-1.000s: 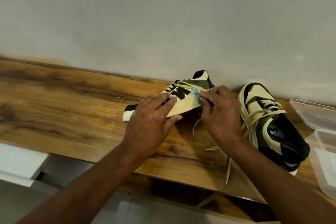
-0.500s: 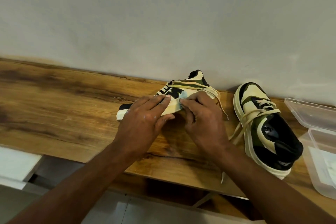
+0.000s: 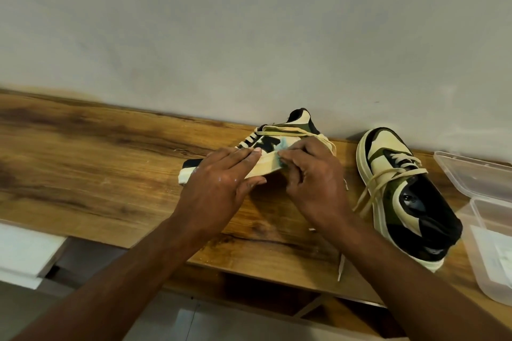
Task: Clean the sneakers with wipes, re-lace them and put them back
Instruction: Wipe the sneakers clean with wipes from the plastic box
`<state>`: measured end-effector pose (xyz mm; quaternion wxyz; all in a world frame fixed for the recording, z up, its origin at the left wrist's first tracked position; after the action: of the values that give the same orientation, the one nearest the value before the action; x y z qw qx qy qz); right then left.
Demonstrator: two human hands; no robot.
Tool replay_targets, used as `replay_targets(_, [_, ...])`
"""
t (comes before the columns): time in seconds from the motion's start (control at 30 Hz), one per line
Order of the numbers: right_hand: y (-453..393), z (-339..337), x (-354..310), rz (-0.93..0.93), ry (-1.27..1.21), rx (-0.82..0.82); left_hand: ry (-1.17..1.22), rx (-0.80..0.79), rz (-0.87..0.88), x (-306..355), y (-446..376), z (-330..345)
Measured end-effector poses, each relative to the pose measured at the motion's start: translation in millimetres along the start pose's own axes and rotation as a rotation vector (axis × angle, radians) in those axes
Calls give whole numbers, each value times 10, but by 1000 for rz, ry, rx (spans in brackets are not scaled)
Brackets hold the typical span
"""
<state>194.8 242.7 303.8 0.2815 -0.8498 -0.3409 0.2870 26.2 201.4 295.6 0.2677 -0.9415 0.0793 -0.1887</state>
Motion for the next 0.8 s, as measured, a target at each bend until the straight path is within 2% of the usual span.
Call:
replay_targets(0.13, [-8, -246, 433, 174, 64, 75, 10, -3, 32, -6, 35, -16])
replay_targets(0.2, [6, -290, 455, 193, 80, 96, 15, -8, 46, -30, 65, -39])
replay_targets(0.33, [56, -199, 62, 105, 9, 46, 57, -57, 68, -198, 117, -155])
replay_targets(0.53, [150, -12, -474, -115, -9, -124, 123, -108, 161, -363, 175, -314])
replay_targets(0.67, [131, -48, -384, -123, -3, -138, 119, -96, 162, -367, 139, -329])
replay_targets(0.8, [101, -166, -159, 4, -7, -104, 125, -99, 150, -392, 98, -309])
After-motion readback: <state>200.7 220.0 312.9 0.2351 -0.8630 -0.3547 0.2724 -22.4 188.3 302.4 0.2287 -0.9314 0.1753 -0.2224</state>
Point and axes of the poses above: each hand's wrist, its own y-axis away from the middle knuckle, its own z-axis out of the palm, x = y × z, the point moved 6 cm from there along -y, towards the middle knuckle, and after that the axes turned 12 degrees about -z, right-handed, at the moved point
